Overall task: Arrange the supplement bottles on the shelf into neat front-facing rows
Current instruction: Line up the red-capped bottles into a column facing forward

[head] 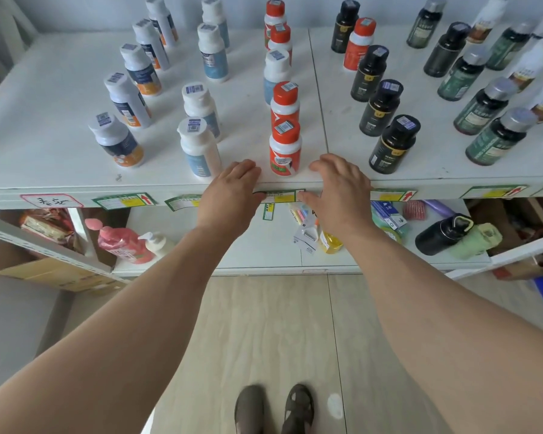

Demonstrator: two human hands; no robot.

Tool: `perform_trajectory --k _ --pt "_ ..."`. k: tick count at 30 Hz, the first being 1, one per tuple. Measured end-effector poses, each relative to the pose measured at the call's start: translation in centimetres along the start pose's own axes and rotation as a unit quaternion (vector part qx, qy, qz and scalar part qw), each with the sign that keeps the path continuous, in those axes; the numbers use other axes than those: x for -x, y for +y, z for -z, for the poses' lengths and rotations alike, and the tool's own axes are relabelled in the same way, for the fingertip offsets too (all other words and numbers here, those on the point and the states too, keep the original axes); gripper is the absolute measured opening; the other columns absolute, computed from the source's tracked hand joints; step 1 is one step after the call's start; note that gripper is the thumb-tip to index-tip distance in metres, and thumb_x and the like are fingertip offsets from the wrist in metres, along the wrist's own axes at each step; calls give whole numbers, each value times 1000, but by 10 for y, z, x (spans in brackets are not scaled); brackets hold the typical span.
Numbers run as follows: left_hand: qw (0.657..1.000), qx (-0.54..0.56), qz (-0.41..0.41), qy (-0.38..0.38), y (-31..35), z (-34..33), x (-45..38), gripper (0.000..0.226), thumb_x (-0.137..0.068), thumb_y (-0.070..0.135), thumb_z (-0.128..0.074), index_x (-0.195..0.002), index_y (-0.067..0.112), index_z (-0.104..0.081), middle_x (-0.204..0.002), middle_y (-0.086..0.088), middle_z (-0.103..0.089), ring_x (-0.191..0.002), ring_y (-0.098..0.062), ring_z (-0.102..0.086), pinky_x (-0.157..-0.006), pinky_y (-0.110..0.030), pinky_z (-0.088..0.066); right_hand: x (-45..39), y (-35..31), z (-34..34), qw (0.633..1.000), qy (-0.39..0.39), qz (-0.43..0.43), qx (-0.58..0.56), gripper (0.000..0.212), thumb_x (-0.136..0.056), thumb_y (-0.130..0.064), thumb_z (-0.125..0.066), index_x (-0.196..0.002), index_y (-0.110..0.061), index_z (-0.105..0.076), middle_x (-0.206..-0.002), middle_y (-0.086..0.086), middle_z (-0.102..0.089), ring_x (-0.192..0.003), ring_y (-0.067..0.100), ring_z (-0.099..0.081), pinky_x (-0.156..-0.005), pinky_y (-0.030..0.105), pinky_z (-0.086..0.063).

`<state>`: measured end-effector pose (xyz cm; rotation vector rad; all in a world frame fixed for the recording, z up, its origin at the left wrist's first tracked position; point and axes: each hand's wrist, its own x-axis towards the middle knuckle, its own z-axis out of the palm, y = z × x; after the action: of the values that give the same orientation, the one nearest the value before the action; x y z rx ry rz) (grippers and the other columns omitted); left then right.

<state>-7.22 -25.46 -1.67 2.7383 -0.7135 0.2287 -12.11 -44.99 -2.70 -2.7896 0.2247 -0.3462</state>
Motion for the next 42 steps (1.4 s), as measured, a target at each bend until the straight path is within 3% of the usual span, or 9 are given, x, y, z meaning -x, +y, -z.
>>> perform_trajectory --k 13,18,21,24,29,36,39,42 --pt "997 7 43 -68 9 16 -7 38 -91 25 -61 -127 14 -57 -141 4 -47 -126 -19 -45 -91 -31 -43 -4 -4 9 998 -51 -27 -7 50 -82 -44 -70 -126 -27 -53 -142 -5 -43 -128 22 -39 -103 35 -30" --pt "990 26 63 -125 10 24 -10 50 -91 29 -61 -137 16 -48 -151 5 -36 -135 -16 -37 -102 -30 -37 -11 -6 27 988 -149 -40 -30 62 -84 -48 -66 -138 -25 -46 -152 -4 -33 -136 21 -33 -108 36 -27" --pt "980 54 87 -170 11 34 -17 60 -88 33 -65 -142 17 -43 -154 5 -32 -138 -15 -32 -107 -32 -34 -19 -14 48 972 -177 -96 -121 70 -83 -49 -66 -143 -23 -40 -152 -2 -36 -135 21 -39 -109 38 -35" --pt "967 111 136 -182 12 42 -26 67 -86 36 -66 -145 20 -38 -153 3 -34 -136 -19 -37 -107 -35 -36 -25 -26 71 969 -149 -91 -177 69 -86 -44 -66 -145 -23 -37 -151 -2 -37 -135 19 -40 -106 34 -33" --pt "955 189 149 -170 18 48 -33 63 -88 34 -65 -143 19 -41 -148 0 -42 -133 -20 -41 -107 -30 -32 -45 -46 89 954 -184 -63 -227 65 -86 -36 -70 -143 -29 -39 -147 -7 -43 -133 14 -42 -98 26 -31" --pt "950 202 140 -190 23 52 -38 54 -86 32 -65 -137 21 -49 -139 0 -51 -124 -20 -48 -101 -31 -38 -61 -55 84 942 -211 -86 -246 58 -86 -35 -70 -137 -28 -46 -137 -6 -55 -124 16 -52 -107 40 -41" --pt "945 223 144 -189 23 60 -41 56 -84 36 -68 -136 23 -51 -138 1 -53 -123 -19 -50 -99 -29 -39 -68 -55 92 944 -205 -78 -246 49 -84 -38 -71 -128 -27 -53 -127 -8 -61 -115 14 -58 -101 35 -45" --pt "936 258 155 -183 27 71 -45 50 -81 43 -71 -127 28 -59 -126 6 -60 -110 -16 -57 -88 -26 -45 -71 -54 106 947 -188 -73 -249 44 -85 -43 -69 -123 -26 -55 -118 -10 -63 -107 10 -58 -88 25 -43"
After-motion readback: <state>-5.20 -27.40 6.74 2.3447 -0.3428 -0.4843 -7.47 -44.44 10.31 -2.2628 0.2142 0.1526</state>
